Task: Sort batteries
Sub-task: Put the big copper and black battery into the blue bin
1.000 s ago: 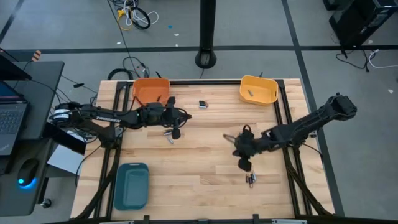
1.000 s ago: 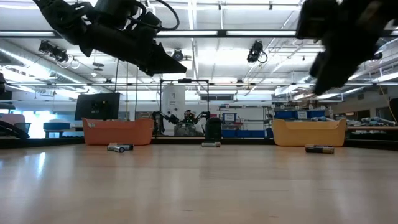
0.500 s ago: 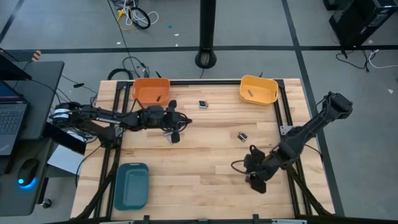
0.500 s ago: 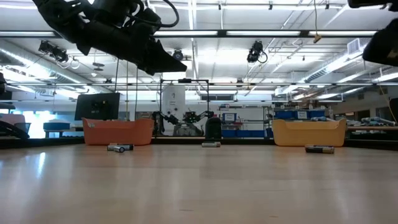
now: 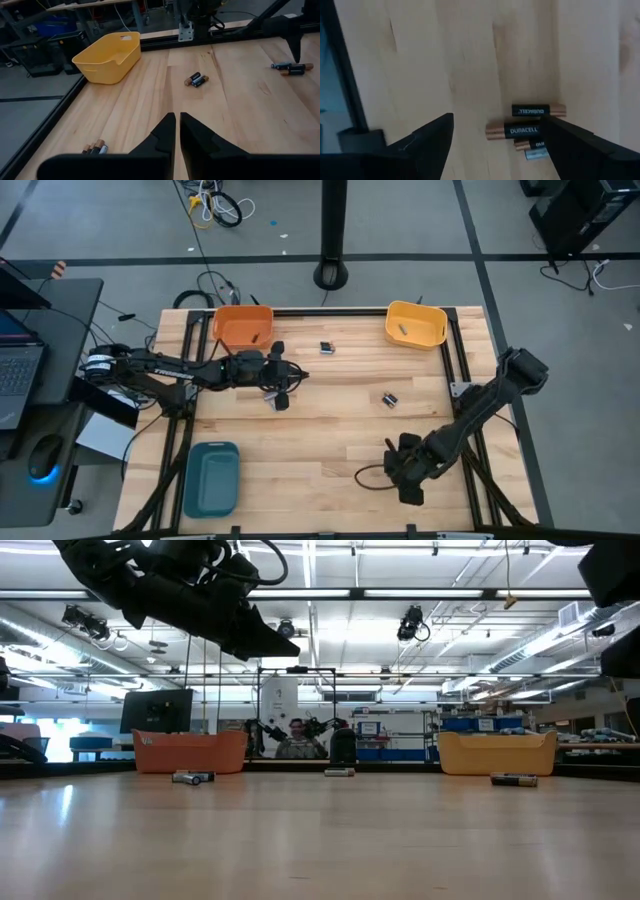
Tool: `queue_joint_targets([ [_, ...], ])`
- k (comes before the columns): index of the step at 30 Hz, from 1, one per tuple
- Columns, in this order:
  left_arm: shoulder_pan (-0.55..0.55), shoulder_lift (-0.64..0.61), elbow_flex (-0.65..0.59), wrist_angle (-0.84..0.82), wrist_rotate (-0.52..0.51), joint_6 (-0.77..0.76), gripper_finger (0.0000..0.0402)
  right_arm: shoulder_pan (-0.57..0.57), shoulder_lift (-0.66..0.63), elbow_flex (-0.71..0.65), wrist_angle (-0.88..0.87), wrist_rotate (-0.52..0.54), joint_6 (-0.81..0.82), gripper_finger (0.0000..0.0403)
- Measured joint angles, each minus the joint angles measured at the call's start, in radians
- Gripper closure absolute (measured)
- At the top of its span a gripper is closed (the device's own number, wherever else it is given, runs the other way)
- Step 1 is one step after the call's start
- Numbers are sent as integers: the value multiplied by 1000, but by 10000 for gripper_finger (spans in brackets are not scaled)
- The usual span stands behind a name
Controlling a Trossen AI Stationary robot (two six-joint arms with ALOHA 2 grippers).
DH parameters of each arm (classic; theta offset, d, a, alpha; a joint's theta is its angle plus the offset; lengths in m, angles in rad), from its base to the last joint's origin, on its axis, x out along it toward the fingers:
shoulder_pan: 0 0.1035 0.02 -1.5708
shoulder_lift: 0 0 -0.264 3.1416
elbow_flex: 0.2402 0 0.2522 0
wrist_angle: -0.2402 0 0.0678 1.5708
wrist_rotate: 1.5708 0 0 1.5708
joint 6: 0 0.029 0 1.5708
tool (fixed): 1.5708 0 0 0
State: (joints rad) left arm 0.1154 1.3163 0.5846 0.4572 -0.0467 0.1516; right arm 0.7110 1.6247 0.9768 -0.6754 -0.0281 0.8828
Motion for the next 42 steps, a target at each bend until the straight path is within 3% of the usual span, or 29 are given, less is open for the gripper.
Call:
queue_joint_targets([
  [7,0,0,0,-1,0,-1,369,23,90,82,-128,-4,-56,93],
  [25,0,0,0,-6,0,-3,369,22,125,83,-152,9,-90,58],
  [42,0,0,0,-7,0,-6,369,22,125,61,-125,34,-127,91],
])
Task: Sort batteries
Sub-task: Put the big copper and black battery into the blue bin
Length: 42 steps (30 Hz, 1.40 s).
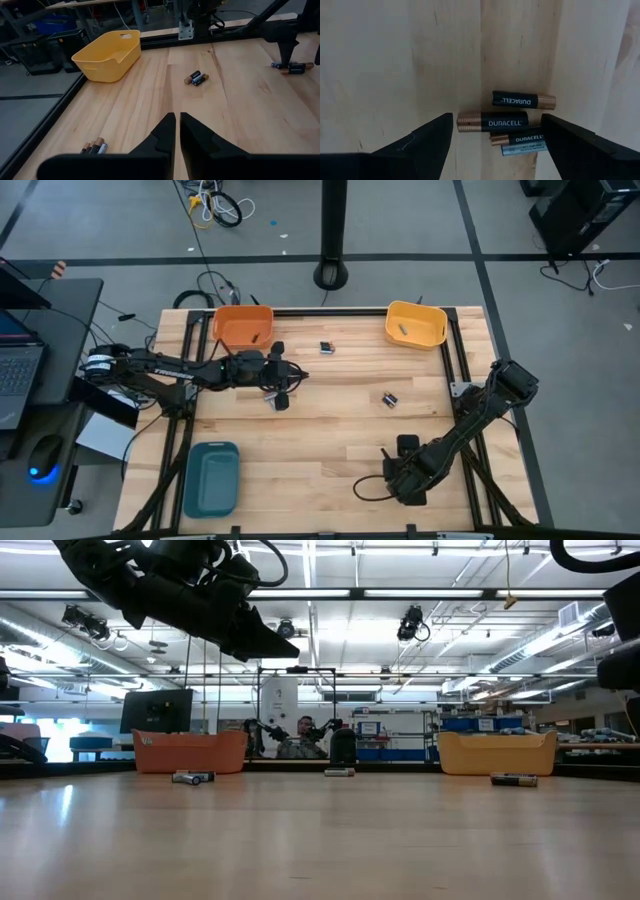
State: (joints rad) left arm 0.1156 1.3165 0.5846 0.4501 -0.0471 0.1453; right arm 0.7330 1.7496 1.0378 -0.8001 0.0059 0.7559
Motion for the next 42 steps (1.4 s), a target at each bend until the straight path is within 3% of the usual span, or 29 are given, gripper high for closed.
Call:
queue_joint_targets([
  [15,0,0,0,-2,0,-1,369,0,-1,-60,67,-1,4,88],
  [24,0,0,0,0,0,-11,369,0,-3,-61,63,-23,-19,171],
  [30,0,0,0,1,0,-16,369,-3,-3,-58,55,-51,-27,171],
  [37,0,0,0,3,0,-26,369,-18,2,26,-84,-86,-83,171],
  [42,0,0,0,33,0,-51,369,-47,2,102,-225,-26,-167,171],
])
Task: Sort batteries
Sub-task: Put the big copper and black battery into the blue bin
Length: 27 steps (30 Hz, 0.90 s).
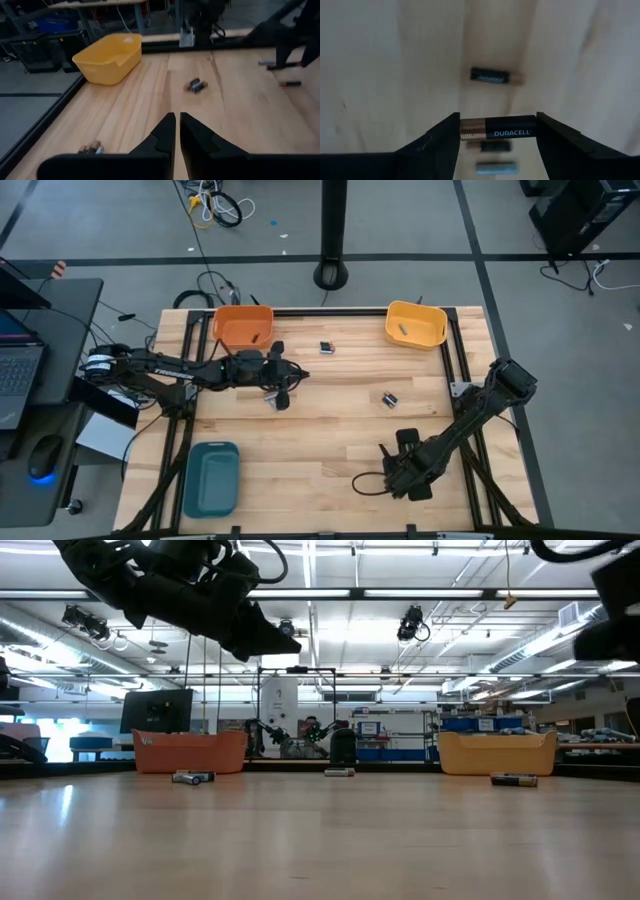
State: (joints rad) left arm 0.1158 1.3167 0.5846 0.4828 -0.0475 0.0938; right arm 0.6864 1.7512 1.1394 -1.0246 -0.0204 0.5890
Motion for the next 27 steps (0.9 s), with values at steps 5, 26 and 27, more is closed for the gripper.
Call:
queue_joint_targets([
  [5,0,0,0,55,0,-57,369,-74,-1,37,-80,115,-147,171],
  [26,82,0,0,134,227,-368,379,-458,-188,-81,476,506,-801,171],
  [27,88,0,0,134,228,-373,380,-465,-193,-89,514,512,-822,171],
])
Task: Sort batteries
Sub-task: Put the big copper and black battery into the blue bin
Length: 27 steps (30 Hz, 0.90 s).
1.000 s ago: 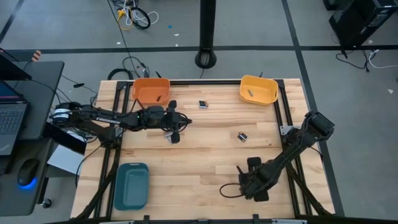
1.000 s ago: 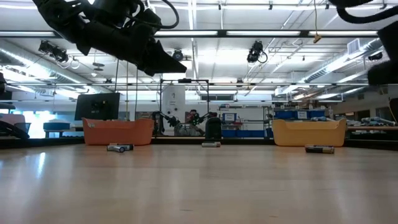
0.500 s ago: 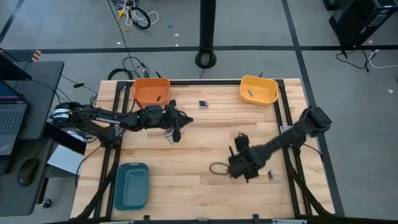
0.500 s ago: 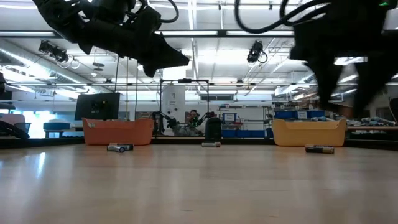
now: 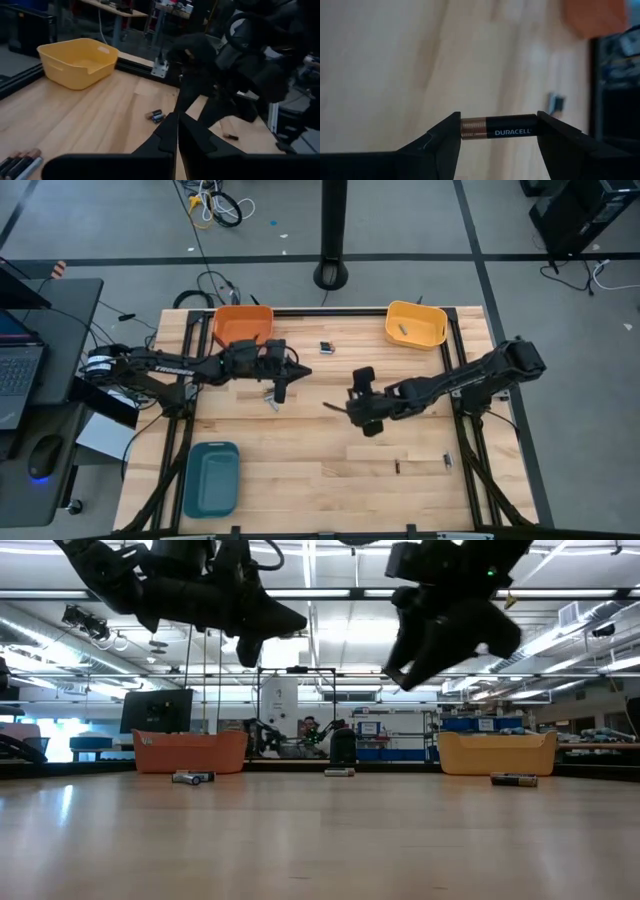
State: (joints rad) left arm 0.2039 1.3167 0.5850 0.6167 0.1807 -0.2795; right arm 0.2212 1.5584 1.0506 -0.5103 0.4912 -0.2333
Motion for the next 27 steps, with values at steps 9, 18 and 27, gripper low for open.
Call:
queue_joint_targets([
  [9,5,0,0,54,91,-37,382,0,-6,-9,154,81,-96,171],
  [18,-30,0,0,53,113,-41,325,10,-50,-9,318,173,-230,171],
  [27,-63,0,0,168,83,-134,229,27,-60,-9,564,180,-483,171],
])
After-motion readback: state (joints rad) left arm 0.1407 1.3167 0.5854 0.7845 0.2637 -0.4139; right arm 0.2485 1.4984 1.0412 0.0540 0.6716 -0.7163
